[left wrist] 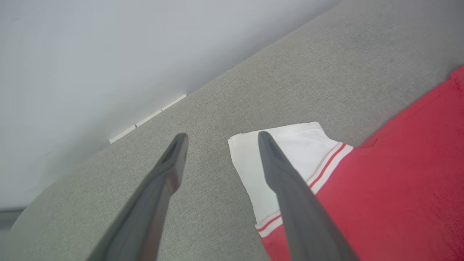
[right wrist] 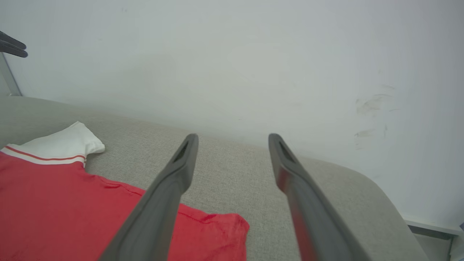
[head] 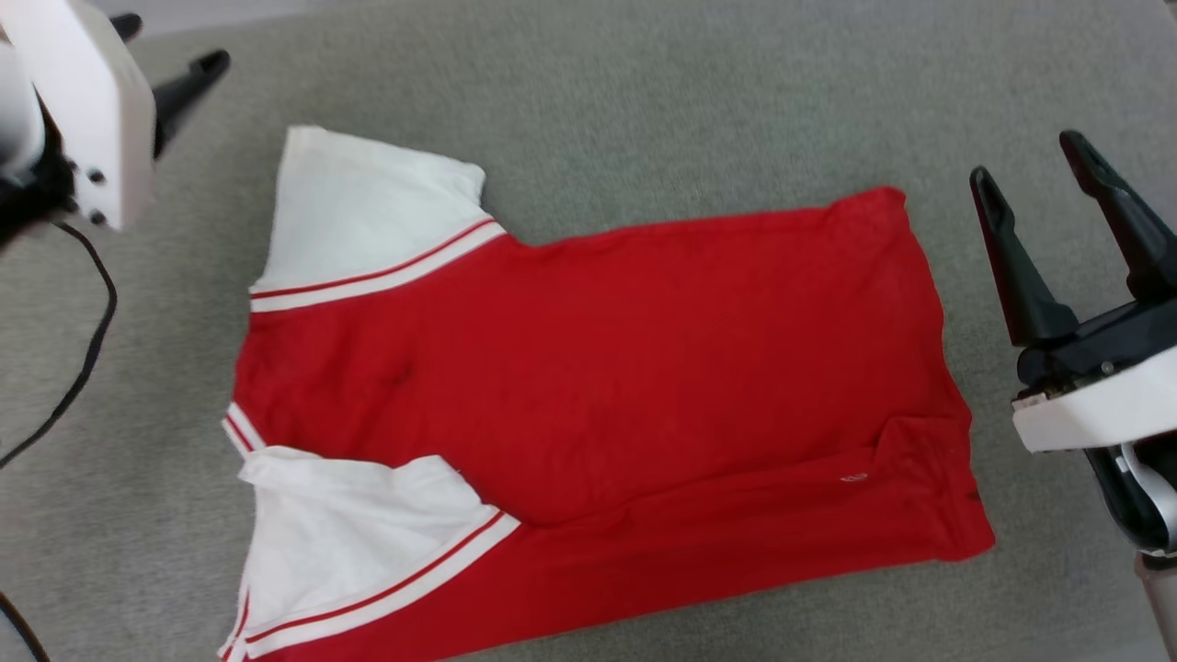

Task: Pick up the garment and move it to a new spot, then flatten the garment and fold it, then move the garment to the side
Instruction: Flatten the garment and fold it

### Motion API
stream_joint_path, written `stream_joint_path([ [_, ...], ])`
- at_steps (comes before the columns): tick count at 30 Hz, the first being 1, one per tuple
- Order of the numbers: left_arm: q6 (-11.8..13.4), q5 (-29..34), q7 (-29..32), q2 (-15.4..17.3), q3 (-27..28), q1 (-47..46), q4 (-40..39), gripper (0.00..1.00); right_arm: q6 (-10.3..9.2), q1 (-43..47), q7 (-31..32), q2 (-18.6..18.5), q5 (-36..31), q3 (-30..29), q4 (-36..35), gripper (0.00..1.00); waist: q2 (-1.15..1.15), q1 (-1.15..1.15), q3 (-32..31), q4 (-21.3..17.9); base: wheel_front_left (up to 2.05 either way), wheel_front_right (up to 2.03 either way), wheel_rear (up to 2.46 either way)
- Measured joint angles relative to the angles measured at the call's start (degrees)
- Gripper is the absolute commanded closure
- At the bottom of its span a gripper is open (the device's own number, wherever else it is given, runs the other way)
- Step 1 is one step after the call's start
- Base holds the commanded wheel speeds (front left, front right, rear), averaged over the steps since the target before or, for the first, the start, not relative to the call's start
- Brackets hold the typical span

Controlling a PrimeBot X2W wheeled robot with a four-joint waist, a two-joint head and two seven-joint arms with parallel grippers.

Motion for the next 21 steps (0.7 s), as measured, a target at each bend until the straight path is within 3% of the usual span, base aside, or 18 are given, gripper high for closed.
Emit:
stream_joint_path([
  [10,-0.9,-2.9,18.5,-1.8,-2.1,-12.0,4.0,0.0,0.0,1.9,4.2,3.9,-3.8,-2.7,-12.1,0.0,0.0,0.01,10.0,-3.2,0.0,0.0,0.0],
  [21,-1.4,-2.9,27.8,-1.0,-6.0,-13.9,7.2,0.0,0.0,0.6,4.9,5.4,-4.9,-1.5,-13.6,0.0,0.0,0.0,16.5,-5.6,0.0,0.0,0.0],
])
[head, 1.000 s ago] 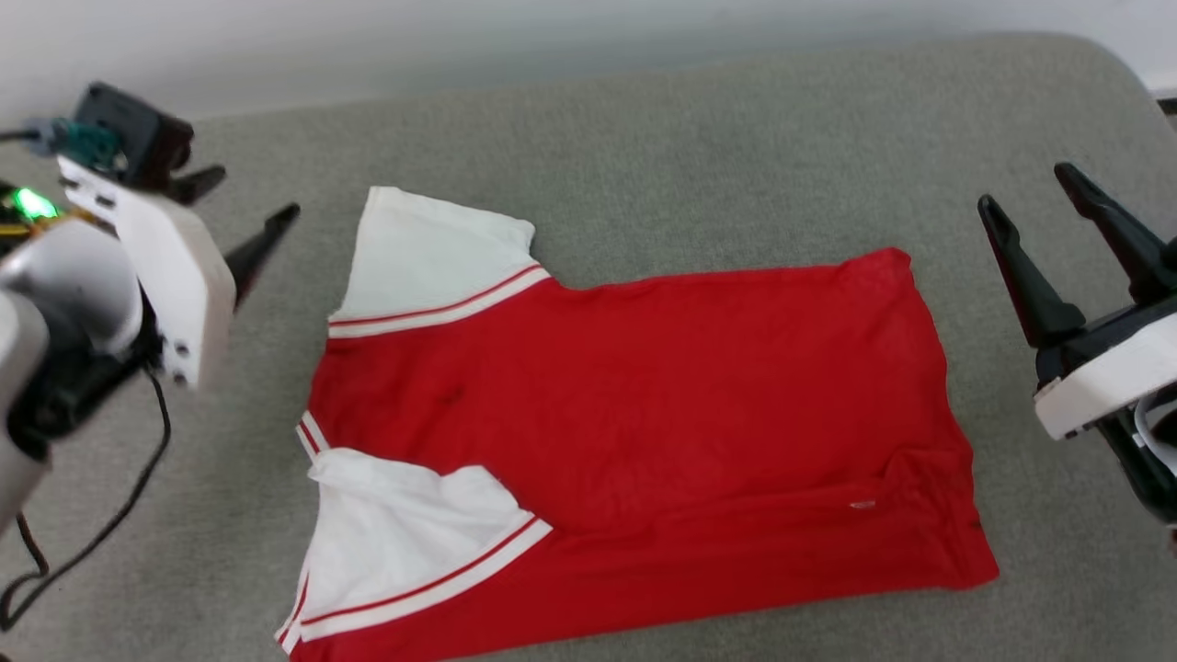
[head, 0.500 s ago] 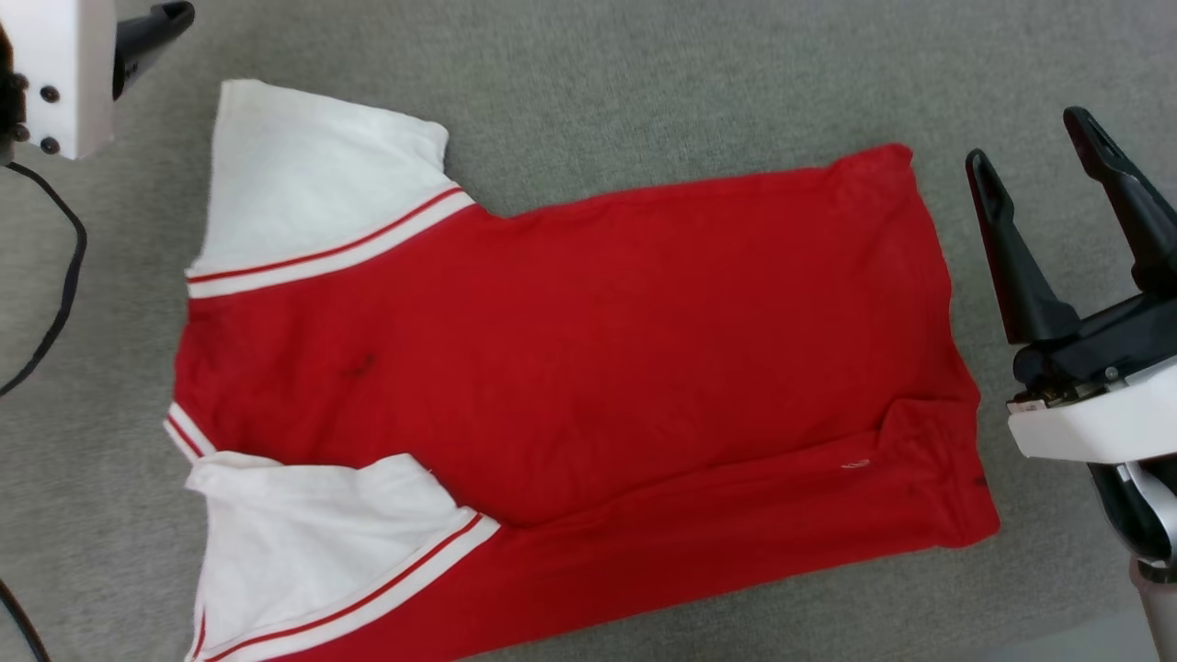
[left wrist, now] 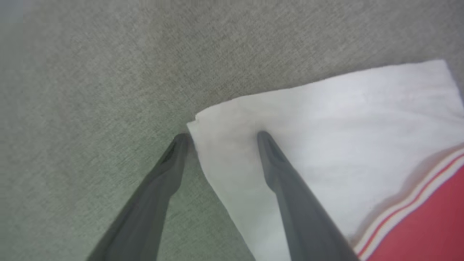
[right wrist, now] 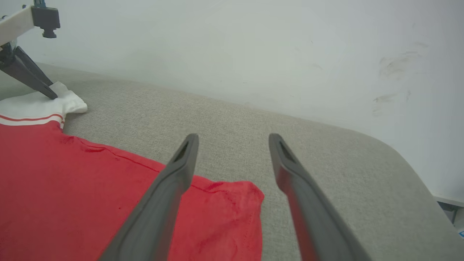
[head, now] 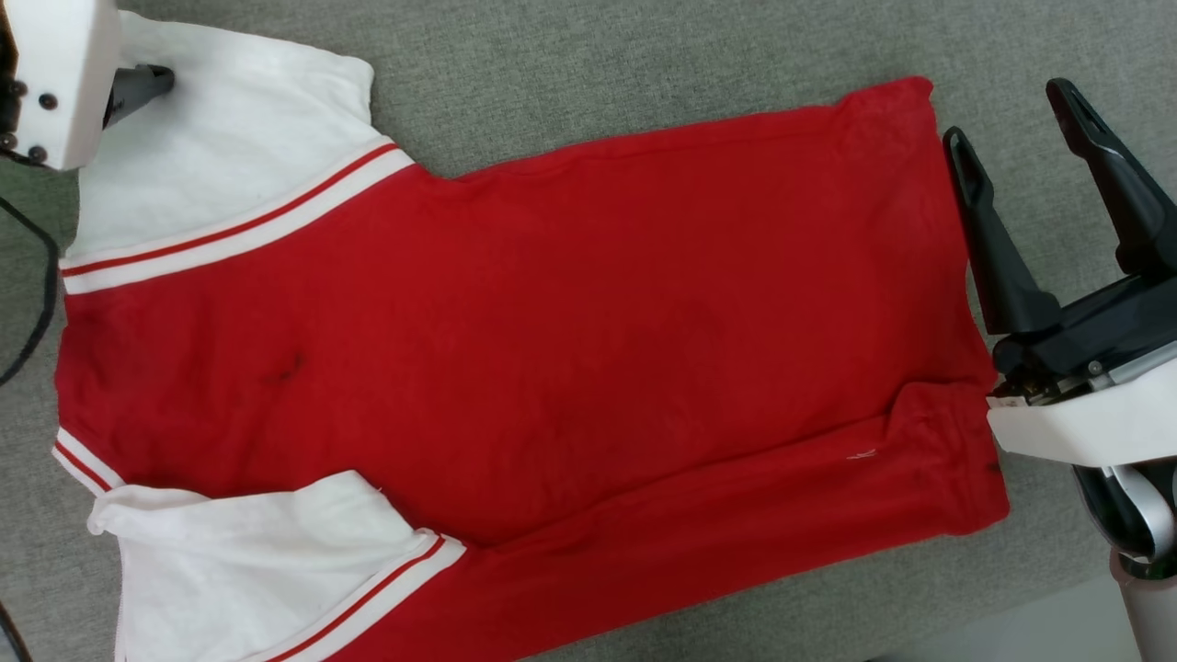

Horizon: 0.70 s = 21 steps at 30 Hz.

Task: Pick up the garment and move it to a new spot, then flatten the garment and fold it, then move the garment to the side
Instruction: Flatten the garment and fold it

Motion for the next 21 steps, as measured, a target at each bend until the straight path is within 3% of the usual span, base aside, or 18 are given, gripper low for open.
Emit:
stream_joint_path([
  [4,-1.0,0.4,0.5,0.5,-0.9,0.0,0.0,0.0,0.0,-0.8,0.1,0.0,0.0,0.0,0.3,0.0,0.0,0.0,0.4,-0.1,0.0,0.0,0.0],
  [5,-1.0,0.1,0.5,0.4,-1.0,0.1,0.2,0.64,0.0,-1.1,0.3,0.0,0.1,0.0,0.3,0.0,0.0,0.0,0.3,-0.1,0.0,0.0,0.0],
  [6,-1.1,0.2,0.5,0.4,-1.2,0.1,0.2,1.0,0.0,-1.4,0.4,-0.1,0.2,0.0,0.3,0.0,0.0,0.0,0.2,-0.1,0.0,0.0,0.0],
  [15,-2.5,0.3,-4.7,-2.1,-3.0,2.2,1.2,1.0,0.0,-7.9,3.9,-5.2,0.4,-2.0,1.6,0.0,0.0,0.0,-3.8,1.3,0.0,0.0,0.0],
  [21,-3.0,-0.4,-8.8,-4.4,-4.7,3.9,-0.5,1.0,0.0,-15.1,15.3,-13.3,6.0,2.6,6.7,0.0,0.0,-0.01,-7.7,3.9,0.0,0.0,0.0],
])
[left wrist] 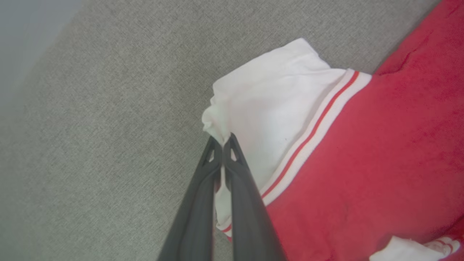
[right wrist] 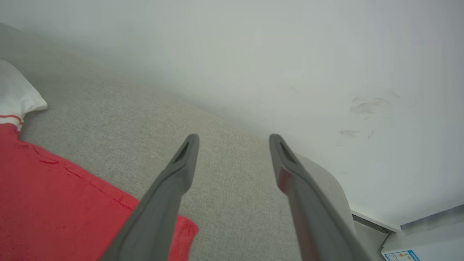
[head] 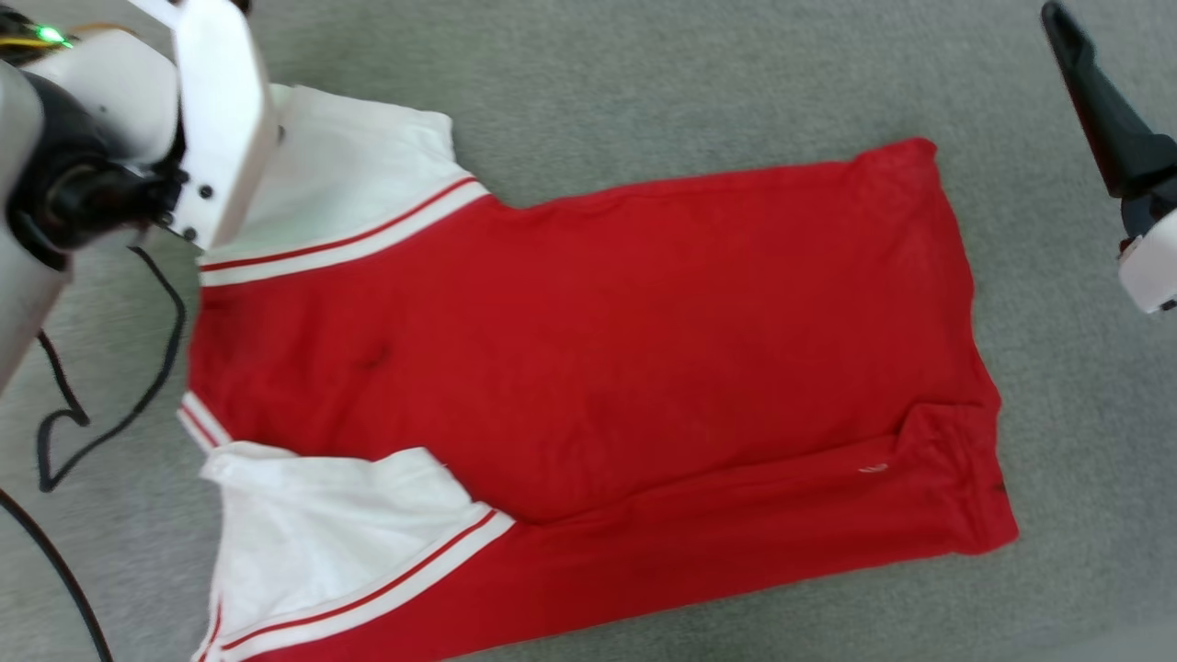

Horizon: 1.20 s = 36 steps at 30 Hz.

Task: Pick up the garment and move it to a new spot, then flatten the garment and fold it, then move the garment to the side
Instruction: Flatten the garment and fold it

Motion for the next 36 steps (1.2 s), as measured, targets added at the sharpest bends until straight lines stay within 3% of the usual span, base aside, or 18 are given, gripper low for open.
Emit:
stream_joint_path([
  [8,-0.3,-0.1,-3.5,-1.1,-2.0,0.5,-3.1,1.0,0.0,-10.3,23.9,-12.3,13.6,15.7,8.4,0.0,0.0,0.0,-2.9,4.1,0.0,0.0,0.0],
  [13,-0.3,-0.3,-4.9,-1.5,-2.5,0.3,-4.3,1.0,-0.01,-14.6,36.2,-14.3,23.4,21.6,13.6,0.0,0.0,0.0,-2.6,6.0,0.0,0.0,0.0],
  [20,-0.3,-0.2,-5.9,-1.8,-2.9,-1.5,-5.8,1.0,0.0,-17.9,40.3,-12.4,25.7,25.9,20.2,0.0,0.0,0.0,0.1,7.8,0.0,0.0,0.0],
  [25,-0.3,-0.1,-6.9,-2.4,-3.2,-2.6,-6.5,1.0,-0.01,-18.8,38.2,-9.9,25.5,27.9,25.4,0.0,0.0,0.0,2.2,9.1,0.0,0.0,0.0],
  [30,-0.3,0.0,-7.9,-2.6,-4.4,-2.8,-6.5,1.0,-0.13,-19.9,36.6,-10.2,26.9,31.7,27.0,0.0,0.0,-0.01,2.7,9.9,0.0,0.0,0.0],
  [31,-0.3,0.0,-8.3,-2.5,-4.6,-2.7,-6.5,1.0,-0.12,-19.9,35.5,-10.3,27.0,32.2,27.2,0.68,0.0,-0.01,2.5,9.8,0.0,0.0,0.0],
  [32,-0.3,0.0,-8.6,-2.5,-4.7,-2.6,-6.4,1.0,-0.11,-19.9,34.3,-10.2,27.5,32.4,27.7,1.0,0.0,-0.01,2.1,9.7,0.0,0.0,0.0],
  [36,-0.3,-0.5,-10.2,-2.2,-4.8,-1.8,-6.3,1.0,-0.09,-19.9,30.9,-9.6,28.1,33.4,28.6,1.0,0.0,0.0,0.6,9.5,0.0,0.0,0.0],
])
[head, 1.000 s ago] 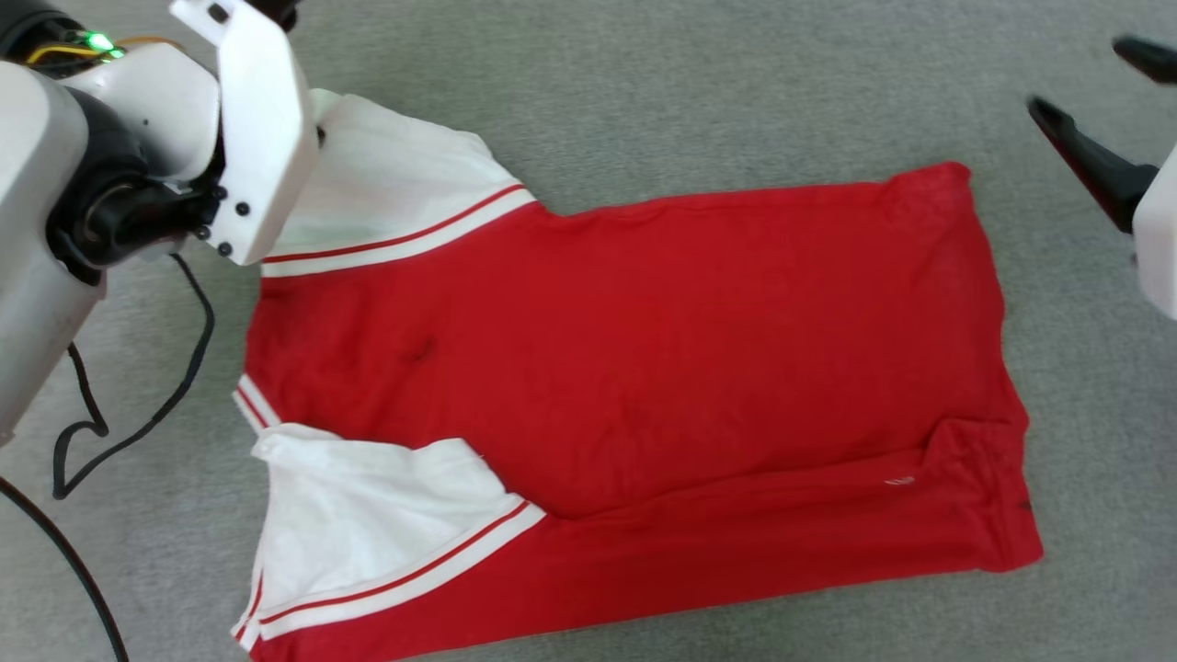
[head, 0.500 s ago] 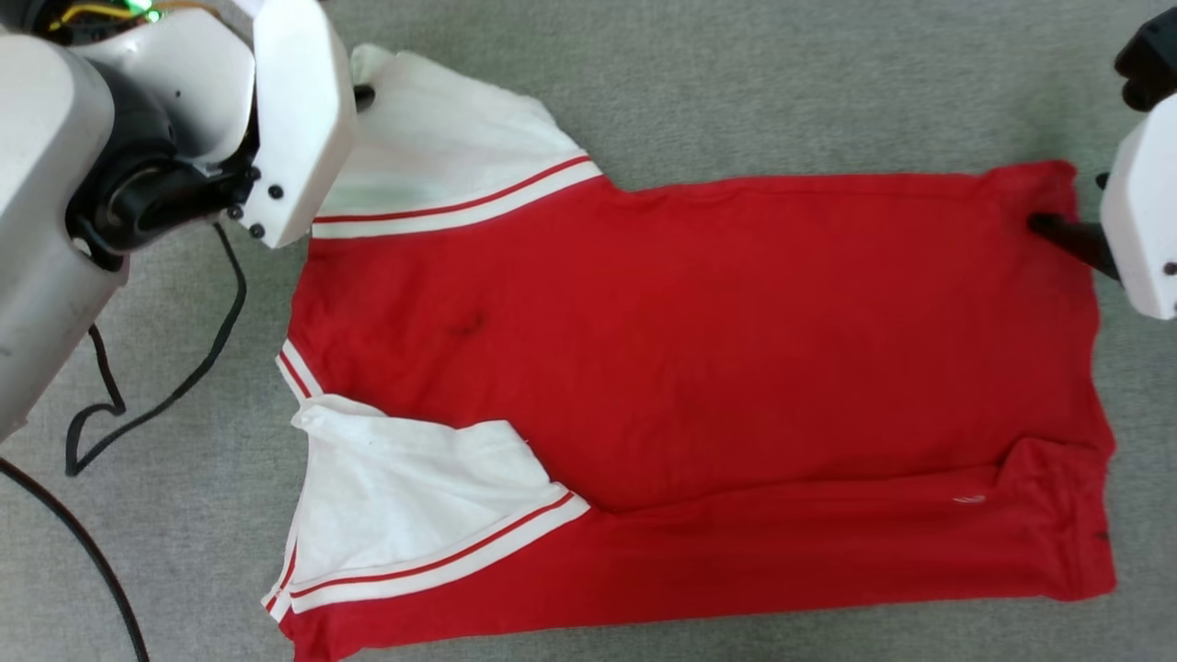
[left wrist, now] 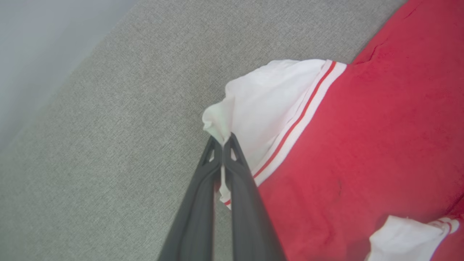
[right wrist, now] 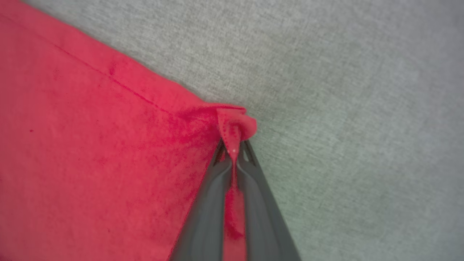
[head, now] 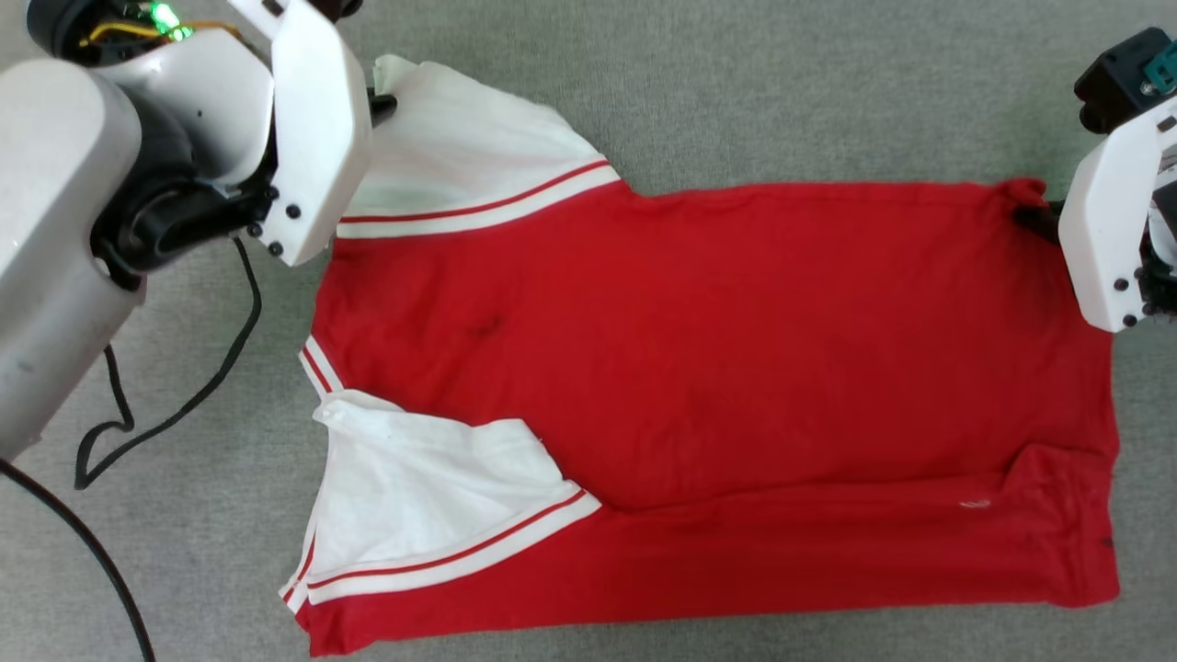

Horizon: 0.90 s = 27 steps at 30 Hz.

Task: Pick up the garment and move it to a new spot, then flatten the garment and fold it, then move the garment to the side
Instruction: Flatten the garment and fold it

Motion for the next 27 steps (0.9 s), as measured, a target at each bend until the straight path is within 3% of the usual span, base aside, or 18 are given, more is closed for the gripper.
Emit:
stream_joint_path([
  [12,0.6,-2.0,-6.8,4.7,-0.4,9.6,-4.9,1.0,0.08,4.3,-11.5,-4.2,4.0,4.2,-2.0,1.0,0.0,0.0,-10.3,0.0,0.0,0.0,0.0],
  [16,2.1,-2.5,-9.1,8.1,-1.1,15.6,-9.1,1.0,0.08,7.8,-14.0,-5.9,5.2,6.2,-3.9,1.0,0.0,0.0,-14.3,0.0,0.0,0.0,0.0],
  [27,6.8,-4.4,-14.4,13.4,-4.8,30.6,-16.5,1.0,0.08,18.6,-18.8,-8.7,7.8,7.9,-7.0,1.0,0.0,-0.01,-20.4,0.0,0.0,0.0,0.0],
])
